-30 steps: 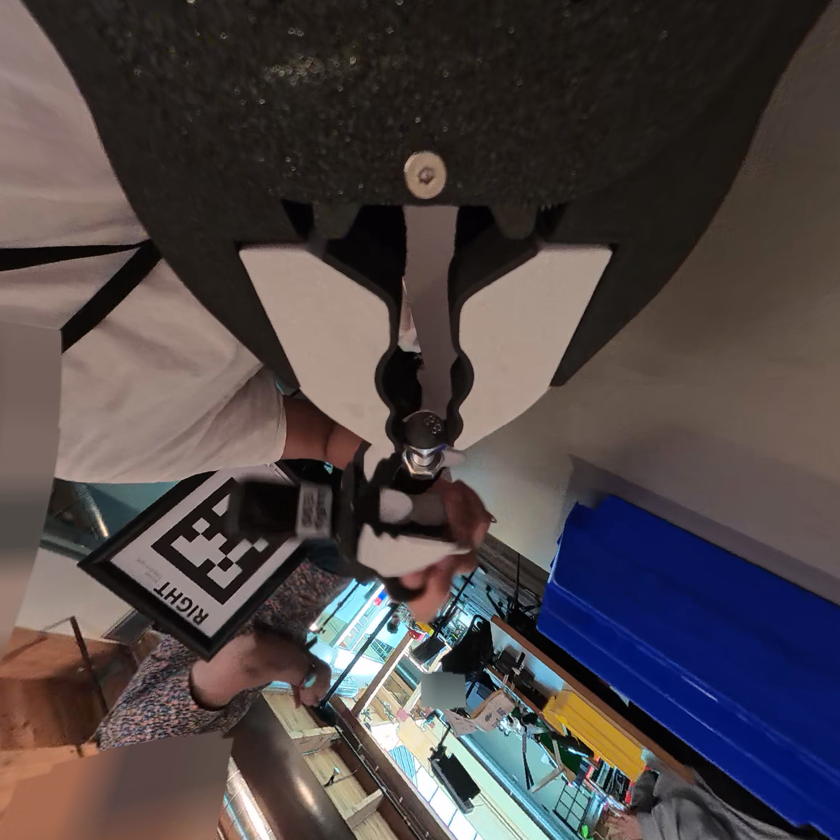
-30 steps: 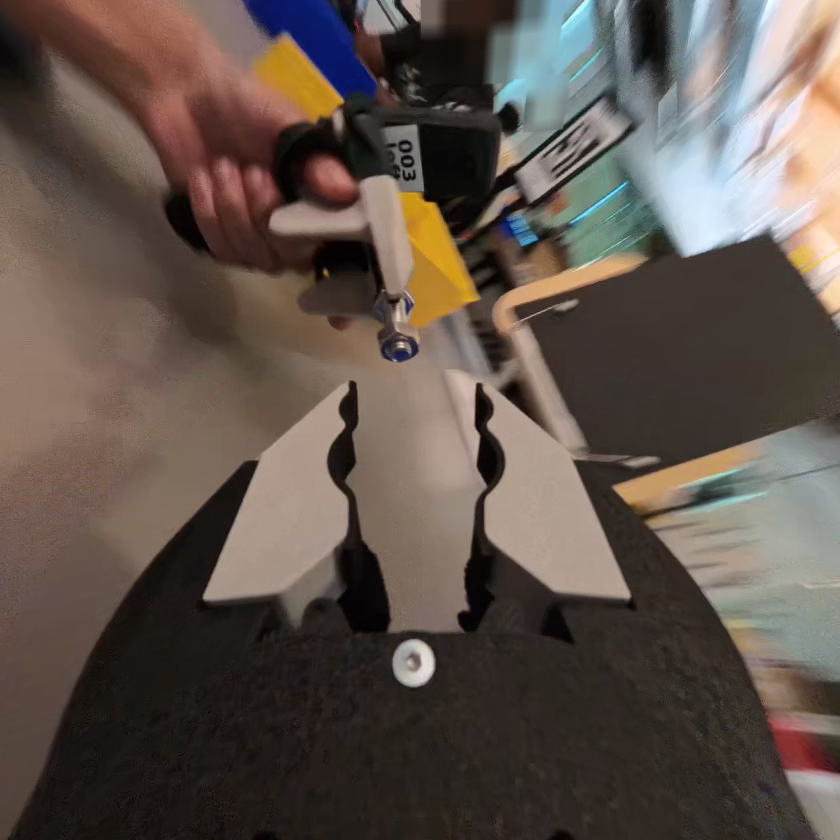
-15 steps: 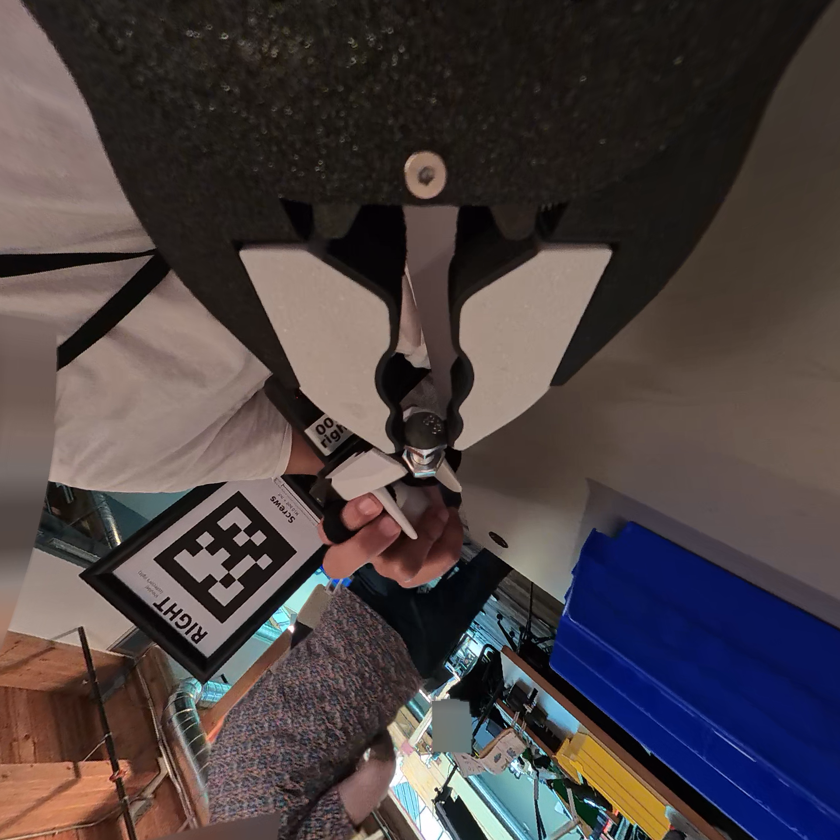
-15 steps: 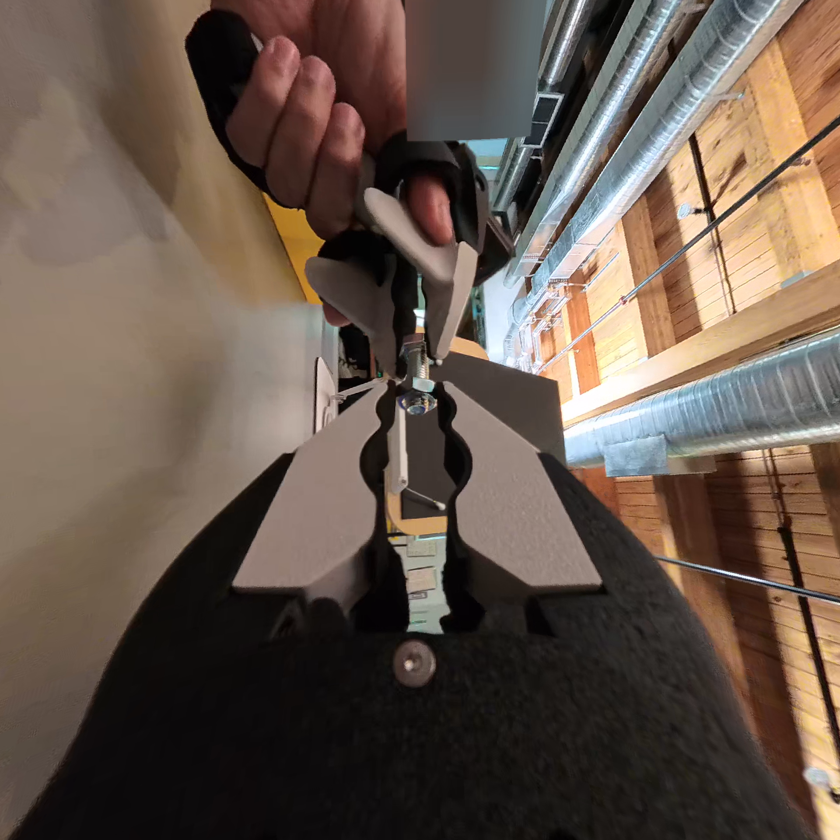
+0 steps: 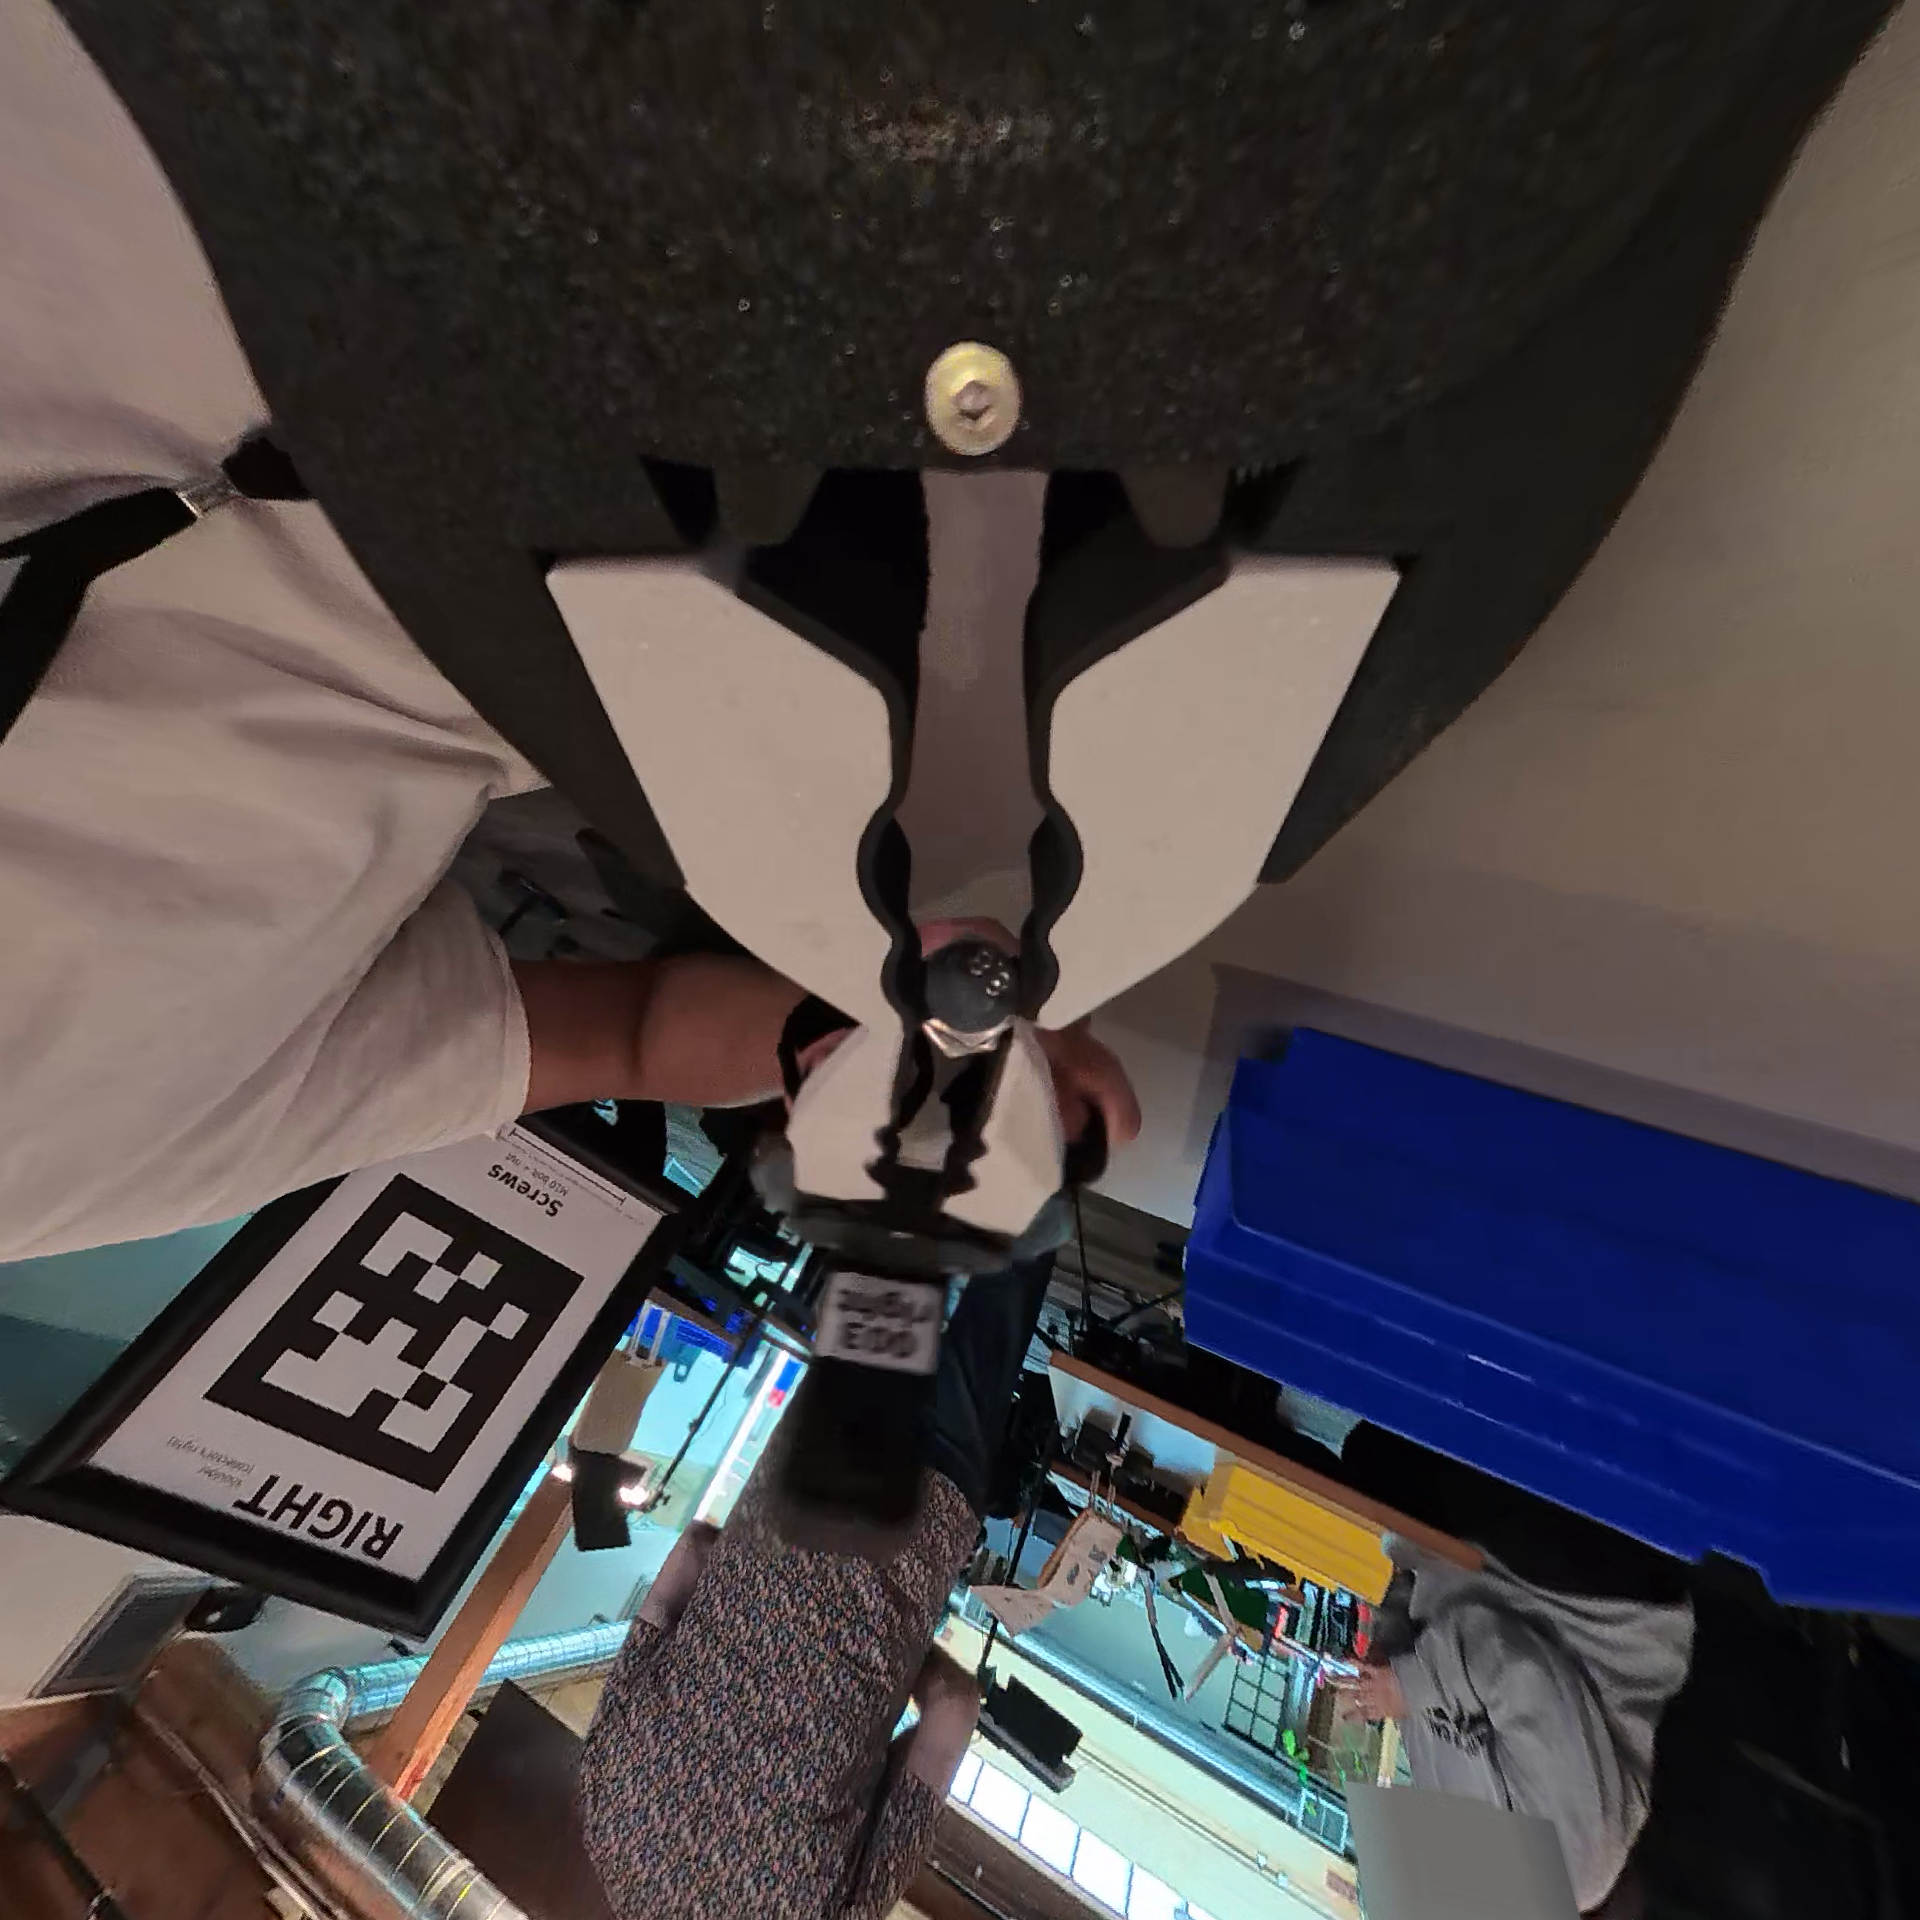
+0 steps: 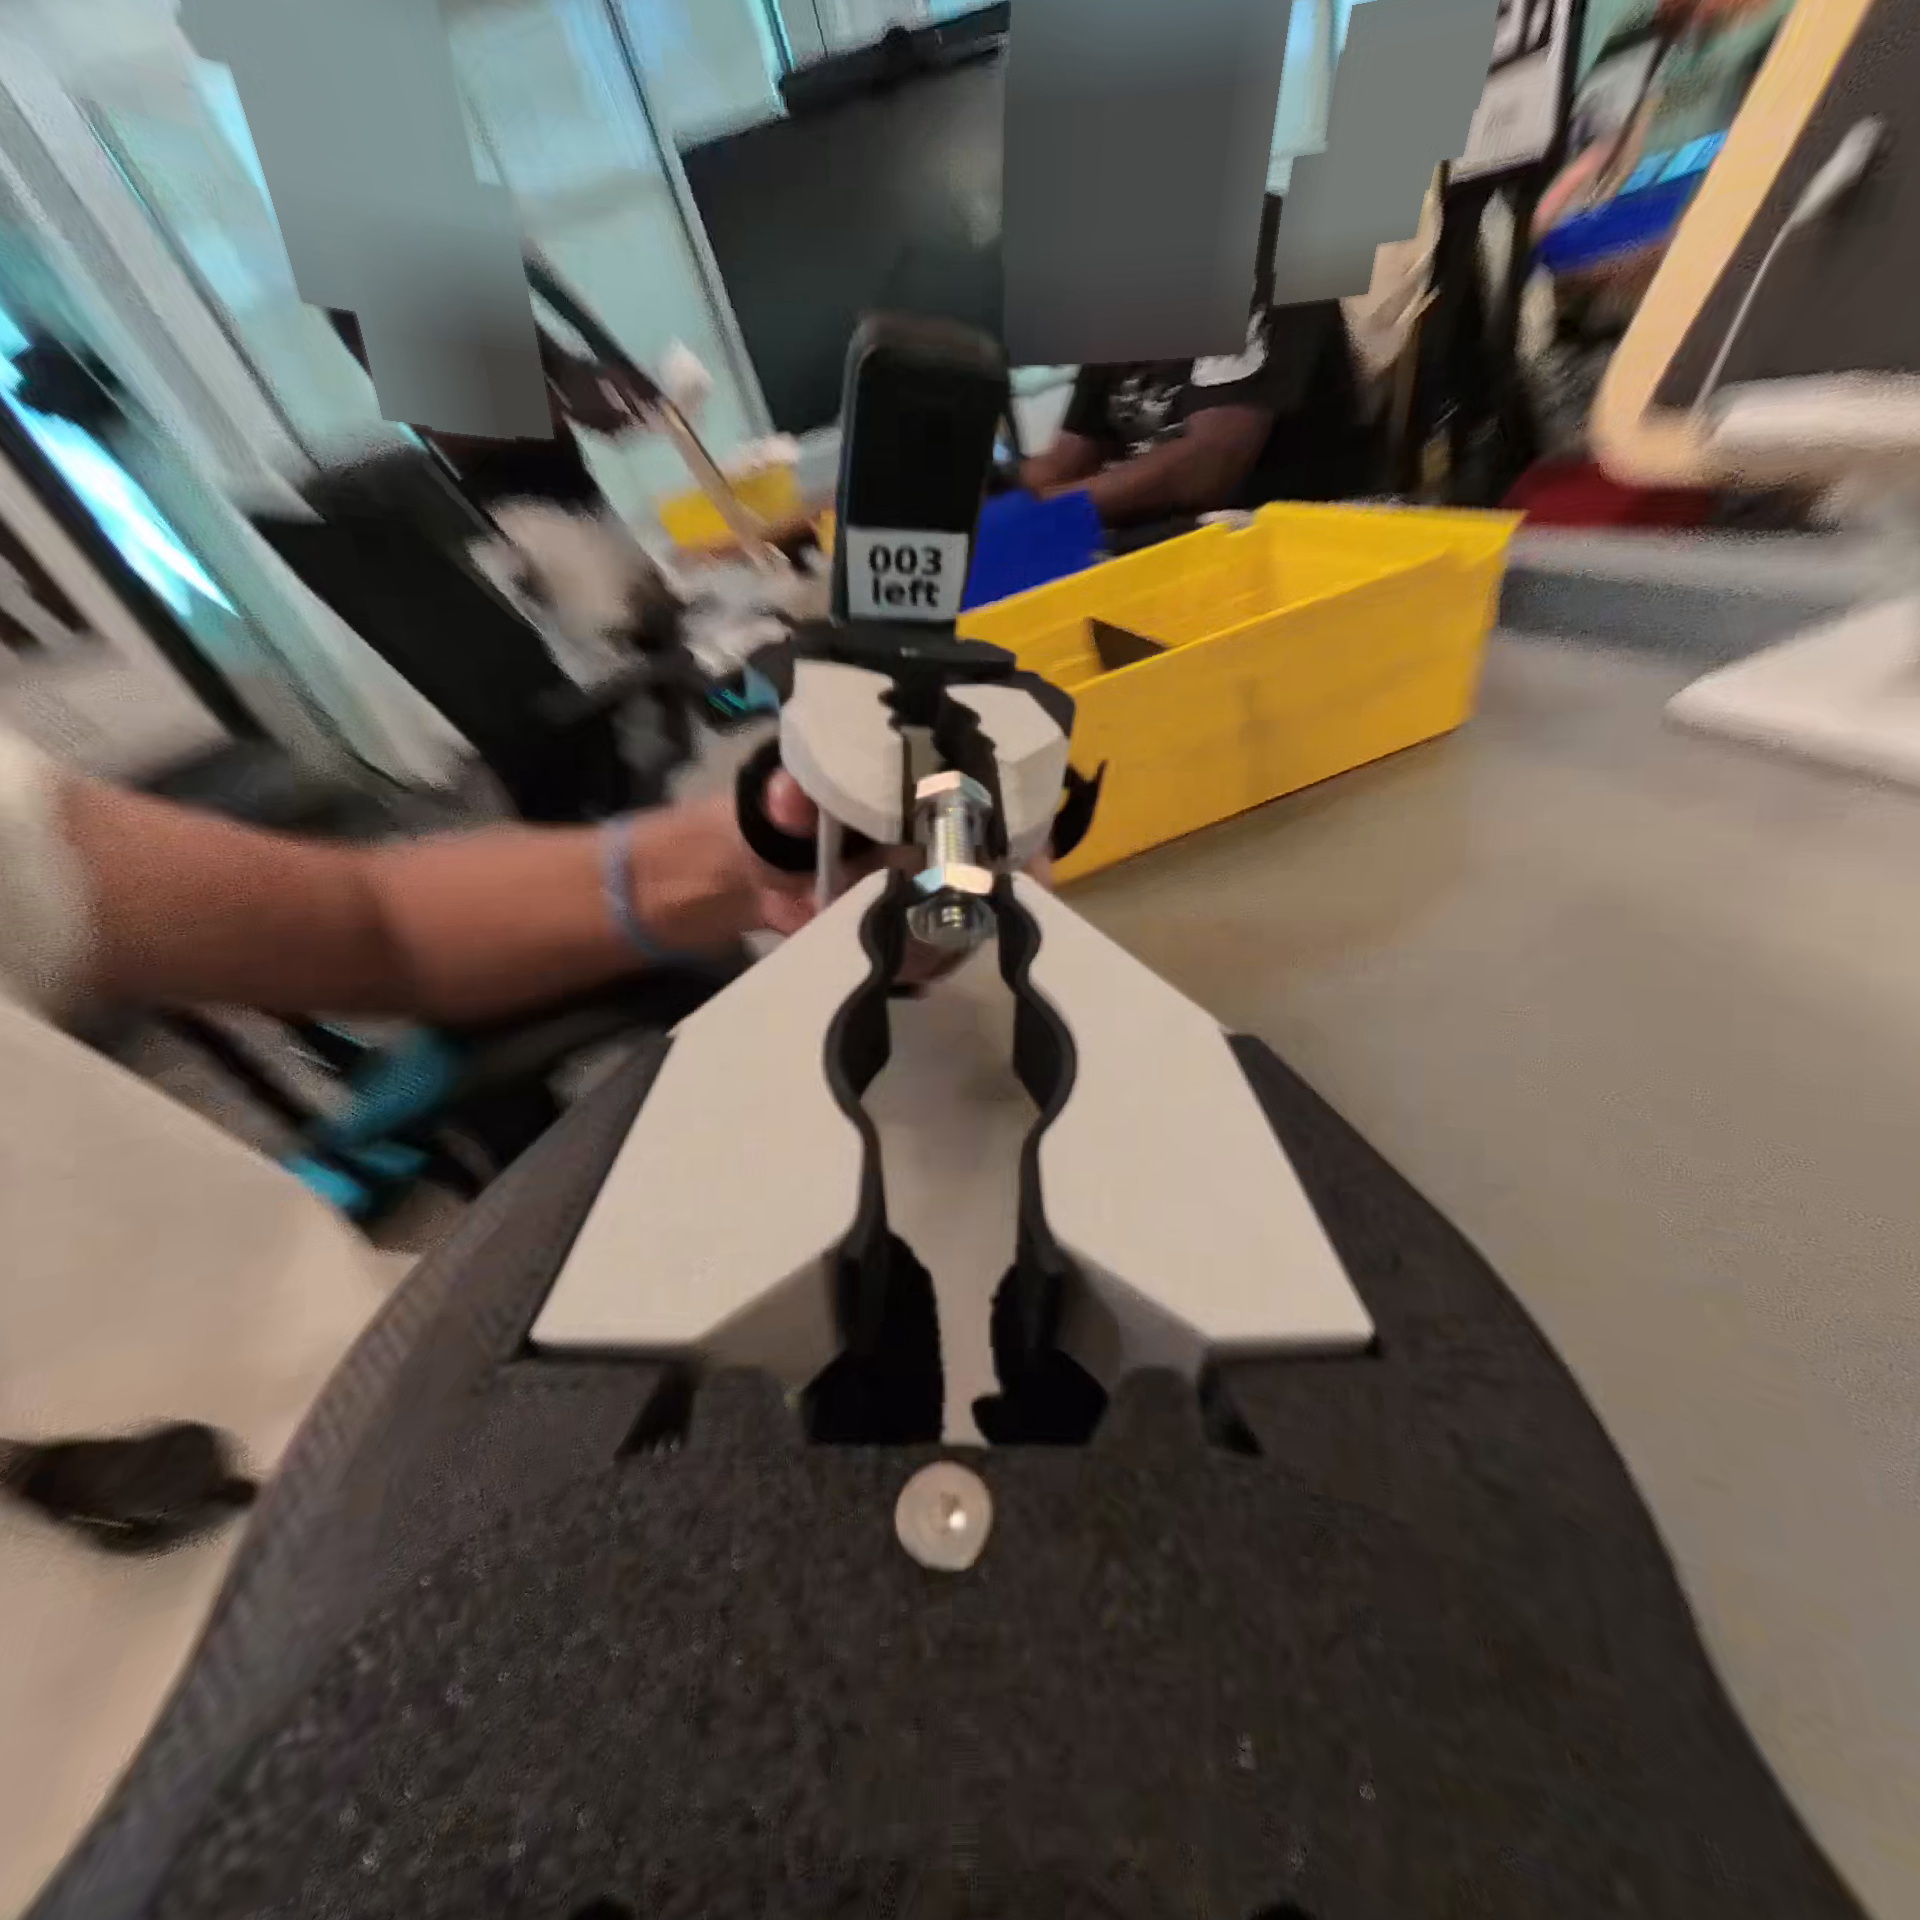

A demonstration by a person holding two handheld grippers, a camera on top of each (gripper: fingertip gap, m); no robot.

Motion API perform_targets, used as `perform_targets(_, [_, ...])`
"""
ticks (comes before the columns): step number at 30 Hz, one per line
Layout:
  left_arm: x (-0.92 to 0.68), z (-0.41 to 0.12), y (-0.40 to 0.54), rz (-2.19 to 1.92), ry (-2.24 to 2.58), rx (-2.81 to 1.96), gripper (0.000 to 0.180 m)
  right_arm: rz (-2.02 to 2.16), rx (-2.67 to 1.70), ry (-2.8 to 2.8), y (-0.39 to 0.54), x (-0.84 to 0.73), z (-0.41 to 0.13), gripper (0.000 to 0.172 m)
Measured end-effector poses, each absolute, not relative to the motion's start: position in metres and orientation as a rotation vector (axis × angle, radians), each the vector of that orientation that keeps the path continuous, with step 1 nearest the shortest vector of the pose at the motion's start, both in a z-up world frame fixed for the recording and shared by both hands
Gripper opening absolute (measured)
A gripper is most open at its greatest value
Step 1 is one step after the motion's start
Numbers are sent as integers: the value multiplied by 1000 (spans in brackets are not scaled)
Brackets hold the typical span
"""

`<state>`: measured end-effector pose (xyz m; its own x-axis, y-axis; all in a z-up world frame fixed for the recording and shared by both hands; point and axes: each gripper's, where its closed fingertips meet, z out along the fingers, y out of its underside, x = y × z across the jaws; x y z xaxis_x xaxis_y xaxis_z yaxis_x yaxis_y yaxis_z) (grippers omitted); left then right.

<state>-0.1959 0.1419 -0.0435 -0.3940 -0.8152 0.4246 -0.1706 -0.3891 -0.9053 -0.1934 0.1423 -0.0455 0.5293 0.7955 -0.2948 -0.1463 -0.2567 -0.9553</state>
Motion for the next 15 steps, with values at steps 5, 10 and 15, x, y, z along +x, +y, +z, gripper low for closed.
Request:
perform_targets(5, [-196, -42, 144, -1784, 1368, -1329, 17, 1652, -1575, -170, 146, -192, -44, 16])
perform_targets(10, [-198, -36, 148, -1883, 1294, -1343, 17, 1365, -1508, -320, 146, -188, -36, 32])
perform_targets(15, [-201, -24, 157, -2046, 1149, -1359, 17, 332, -1457, -794, 151, -178, -46, 57])
